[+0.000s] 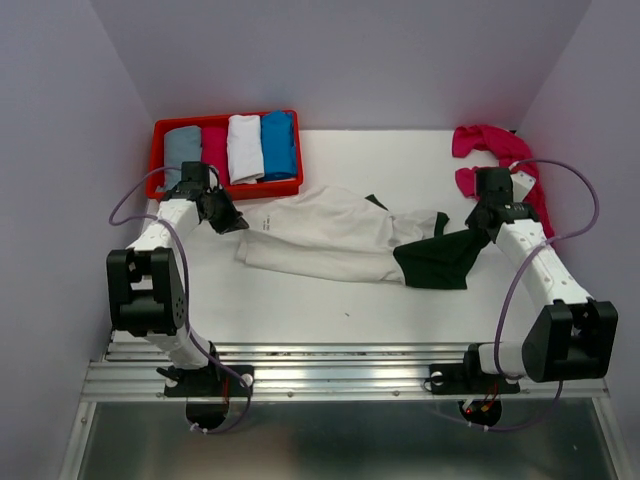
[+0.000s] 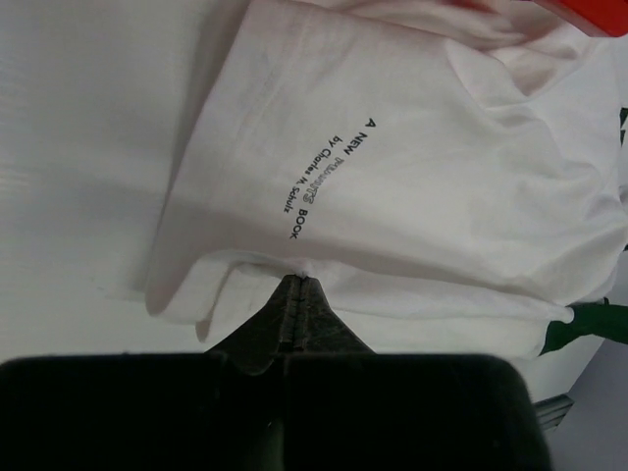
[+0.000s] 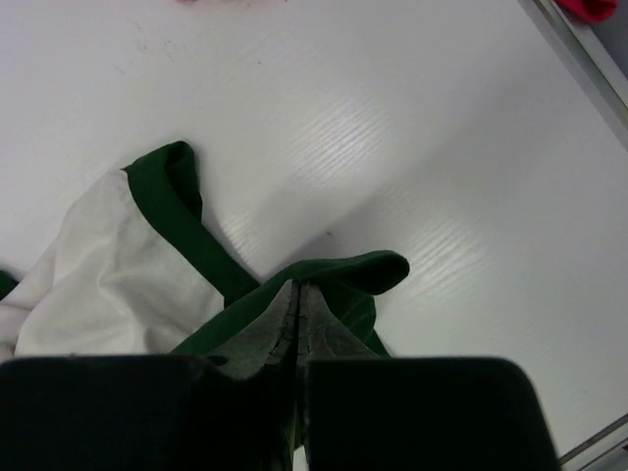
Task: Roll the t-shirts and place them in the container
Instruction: Flatten out the T-shirt at the center of the board.
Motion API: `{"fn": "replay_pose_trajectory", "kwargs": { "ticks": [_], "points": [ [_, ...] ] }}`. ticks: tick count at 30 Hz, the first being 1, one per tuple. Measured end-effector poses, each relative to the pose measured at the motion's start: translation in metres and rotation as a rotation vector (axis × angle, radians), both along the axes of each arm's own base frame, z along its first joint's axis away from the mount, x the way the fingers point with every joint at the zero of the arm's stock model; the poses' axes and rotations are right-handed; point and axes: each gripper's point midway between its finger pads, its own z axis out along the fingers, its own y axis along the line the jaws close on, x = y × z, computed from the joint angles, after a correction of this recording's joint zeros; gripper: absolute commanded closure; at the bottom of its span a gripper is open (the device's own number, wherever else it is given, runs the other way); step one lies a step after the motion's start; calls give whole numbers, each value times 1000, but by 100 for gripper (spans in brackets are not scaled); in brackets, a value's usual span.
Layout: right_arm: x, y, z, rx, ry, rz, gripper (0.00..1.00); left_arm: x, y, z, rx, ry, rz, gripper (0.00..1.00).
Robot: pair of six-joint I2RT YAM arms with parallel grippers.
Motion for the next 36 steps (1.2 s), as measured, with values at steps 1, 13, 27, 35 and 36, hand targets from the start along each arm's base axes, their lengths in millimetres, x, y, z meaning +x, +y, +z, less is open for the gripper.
{"fn": "replay_pose_trajectory", "kwargs": {
  "ticks": [1, 13, 27, 35, 36],
  "points": [
    [4, 0, -4, 0, 3, 0, 99, 4, 0, -6, 3, 14, 0, 83],
    [24, 3, -15, 4, -8, 21, 99, 18, 4, -14, 84, 20, 38, 41],
    [27, 10, -12, 33, -30, 45, 99, 11, -17, -25, 241, 11, 26, 54],
    [26, 10, -10, 37, -38, 48, 99, 8, -13, -52, 275, 79, 25, 54],
    [26, 11, -11, 39, -38, 49, 99, 9, -11, -53, 282, 81, 29, 54]
  ]
}}
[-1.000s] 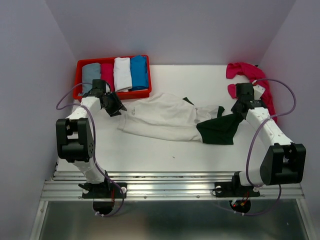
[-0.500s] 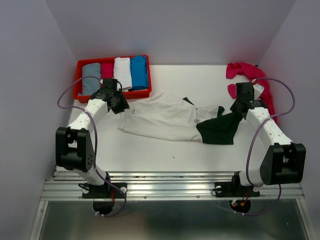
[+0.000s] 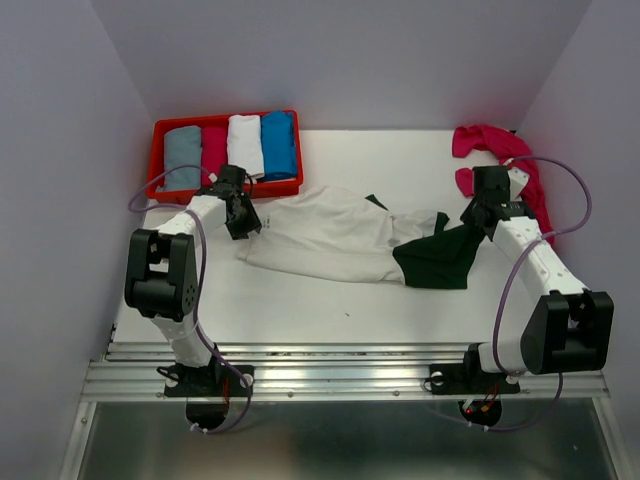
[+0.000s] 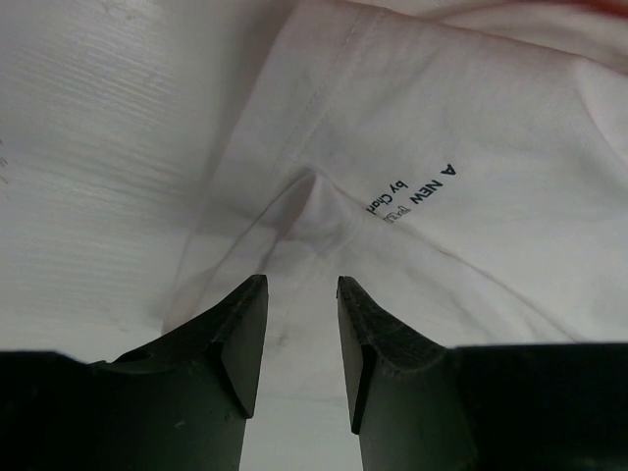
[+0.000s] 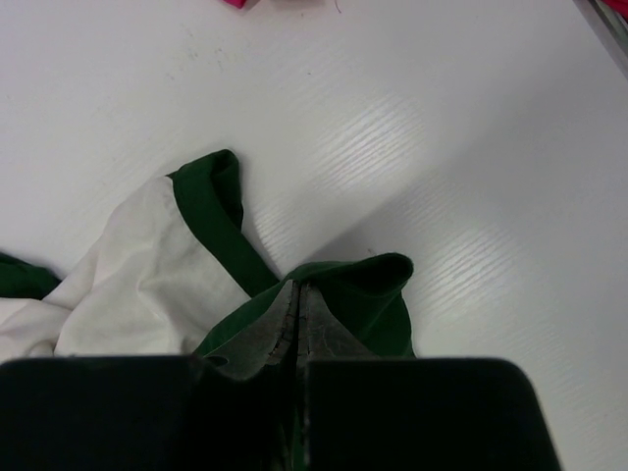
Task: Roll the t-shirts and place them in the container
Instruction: Flatten out the T-shirt at the center of the board.
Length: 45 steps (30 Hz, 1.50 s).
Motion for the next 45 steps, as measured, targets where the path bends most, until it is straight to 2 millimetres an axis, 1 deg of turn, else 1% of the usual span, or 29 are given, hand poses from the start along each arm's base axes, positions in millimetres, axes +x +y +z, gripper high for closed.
{"fn": "replay_pose_trajectory", "kwargs": {
  "ticks": [7, 10, 12, 16, 18, 21, 22, 23, 30, 32, 33, 36, 37, 38, 40, 41, 42, 45],
  "points": [
    [0, 2, -1, 8, 1, 6, 99, 0, 5, -6, 31, 10, 13, 54],
    [0, 2, -2, 9, 3, 7, 99, 0, 5, -10, 40, 17, 12, 56],
    [0, 2, -2, 9, 3, 7, 99, -2, 2, -17, 47, 35, 5, 58],
    [0, 2, -2, 10, 3, 7, 99, -8, -3, -29, 57, 66, -11, 59],
    [0, 2, -2, 9, 3, 7, 99, -8, -3, -30, 59, 66, -12, 60],
    [-1, 2, -2, 9, 4, 7, 99, -8, -4, -30, 60, 65, -15, 69],
    [-1, 2, -2, 9, 4, 7, 99, -8, -4, -30, 60, 65, -15, 75],
    [-1, 2, -2, 9, 4, 7, 99, -8, -4, -30, 60, 65, -15, 78],
    [-1, 2, -3, 10, 5, 8, 99, -8, -4, -29, 63, 63, -11, 80],
    [-2, 2, -3, 10, 5, 8, 99, -8, -3, -28, 64, 61, -10, 84],
    [-2, 2, -3, 11, 6, 8, 99, -8, -3, -27, 65, 61, -9, 84],
    [-3, 3, -5, 13, 10, 10, 99, -8, -3, -24, 64, 54, -8, 74],
    [-3, 3, -5, 13, 10, 10, 99, -8, -3, -22, 63, 51, -9, 73],
    [-3, 3, -5, 14, 10, 11, 99, -8, -4, -20, 62, 45, -11, 74],
    [-3, 3, -5, 16, 10, 11, 99, -8, -5, -17, 60, 37, -12, 83],
    [-3, 3, -5, 17, 9, 11, 99, -8, -5, -17, 60, 36, -13, 93],
    [-3, 4, -5, 18, 9, 12, 99, -8, -6, -17, 60, 36, -15, 99],
    [-3, 4, -6, 19, 9, 13, 99, -8, -7, -17, 58, 36, -19, 100]
  ]
}}
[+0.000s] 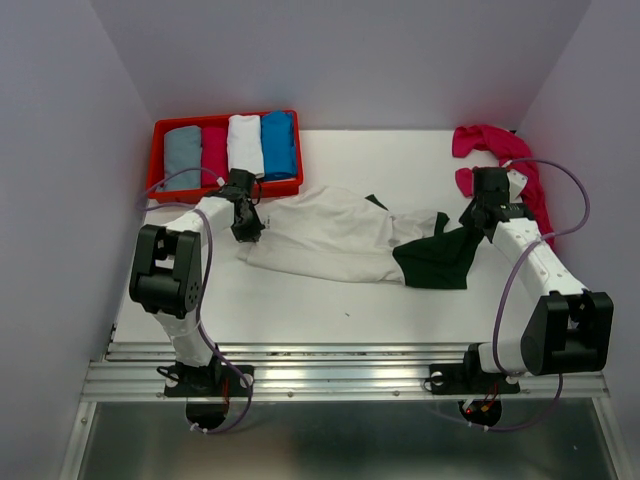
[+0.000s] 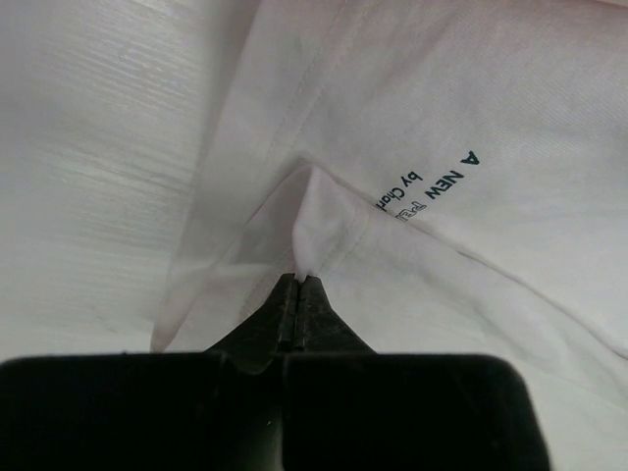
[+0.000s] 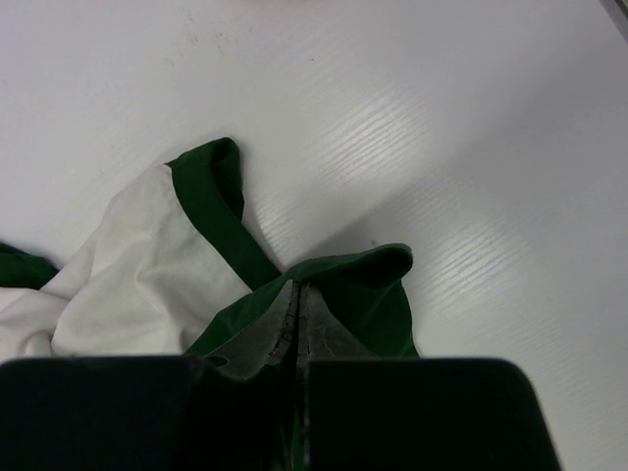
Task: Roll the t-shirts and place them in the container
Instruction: Flatten out the T-shirt at the center of the board.
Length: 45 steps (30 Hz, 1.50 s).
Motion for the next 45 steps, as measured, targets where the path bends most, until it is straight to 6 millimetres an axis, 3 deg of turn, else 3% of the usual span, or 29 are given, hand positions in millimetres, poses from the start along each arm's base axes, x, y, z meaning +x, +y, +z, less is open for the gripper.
{"fn": "replay_pose_trajectory", "kwargs": {
  "ticks": [6, 9, 11, 14, 17, 20, 22, 26, 32, 36, 39, 40, 41, 44, 45],
  "points": [
    [0, 0, 0, 0, -1, 0, 99, -2, 0, 2, 2, 2, 0, 100],
    [-1, -1, 2, -4, -6, 1, 99, -4, 0, 20, -4, -13, -2, 100],
    [-1, -1, 4, -6, -10, -1, 99, 0, -2, 45, -21, -58, -8, 100],
    [-3, -2, 9, -10, -14, -1, 99, 12, -8, 99, -89, -176, -28, 100],
    [0, -2, 26, -15, -32, 0, 99, 23, -8, 157, -176, -305, -45, 100],
    [7, -4, 58, -25, -93, 1, 99, 26, 2, 197, -234, -393, -39, 100],
    [11, -6, 91, -37, -162, -4, 99, 26, 11, 222, -274, -444, -36, 100],
    [8, -13, 157, -63, -306, -26, 99, 28, 19, 248, -341, -488, -48, 100],
    [1, -23, 229, -104, -441, -59, 99, 35, 25, 286, -421, -538, -71, 100],
    [1, -27, 281, -126, -525, -70, 99, 44, 26, 334, -465, -628, -110, 100],
    [-10, -30, 331, -147, -625, -77, 99, 39, 25, 378, -493, -718, -148, 100],
    [-18, -32, 350, -155, -664, -79, 99, 34, 24, 401, -510, -768, -172, 100],
    [-23, -32, 362, -157, -694, -82, 99, 33, 23, 410, -512, -790, -182, 100],
    [-50, -36, 412, -175, -819, -97, 99, 18, 15, 461, -553, -905, -257, 100],
    [-62, -38, 428, -183, -859, -104, 99, 14, 13, 468, -563, -918, -272, 100]
  ]
}}
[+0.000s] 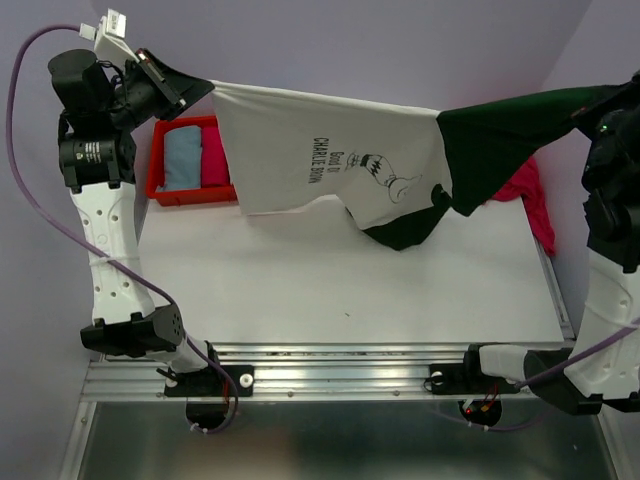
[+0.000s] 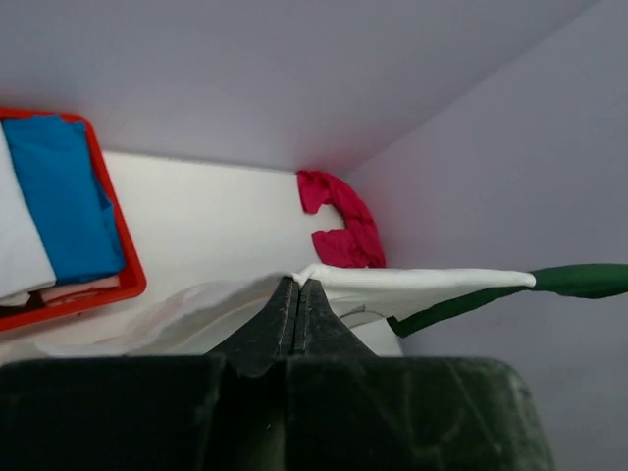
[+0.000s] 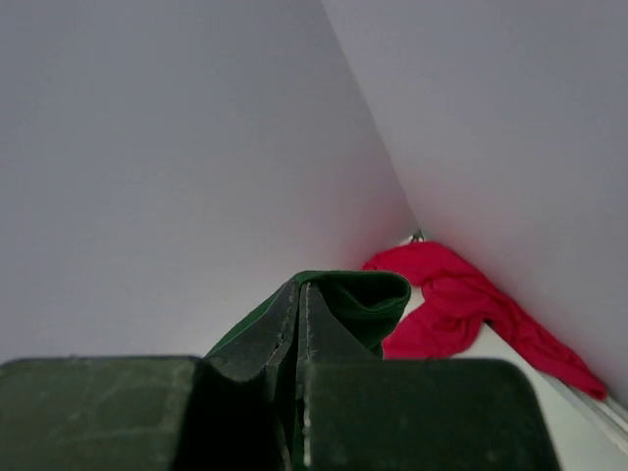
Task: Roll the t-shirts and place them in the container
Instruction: Flatten out the T-shirt at the center of the board.
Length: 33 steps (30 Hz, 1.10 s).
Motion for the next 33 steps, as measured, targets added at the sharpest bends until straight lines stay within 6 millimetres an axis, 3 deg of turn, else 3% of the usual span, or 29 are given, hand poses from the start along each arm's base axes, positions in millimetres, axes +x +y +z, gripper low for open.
{"fn": "replay_pose_trajectory", "kwargs": {
  "ticks": [1, 5, 10, 25, 29, 33],
  "points": [
    [-10, -1, 10, -5, -28, -6, 99, -6, -3, 13, -10, -35, -19, 100],
    [-52, -9, 43, -31, -123, -45, 99, -26, -6, 33, -46, -86, -74, 100],
    [-87, -17, 57, -47, -175, -88, 99, -47, -9, 49, -76, -123, -112, 100],
    [-102, -20, 58, -58, -174, -106, 99, -90, -18, 69, -70, -202, -120, 100],
    [-119, -20, 71, -55, -224, -99, 99, -107, -21, 79, -60, -241, -119, 100],
    [-150, -18, 89, -47, -316, -83, 99, -135, -27, 96, -48, -316, -119, 100]
  ]
}}
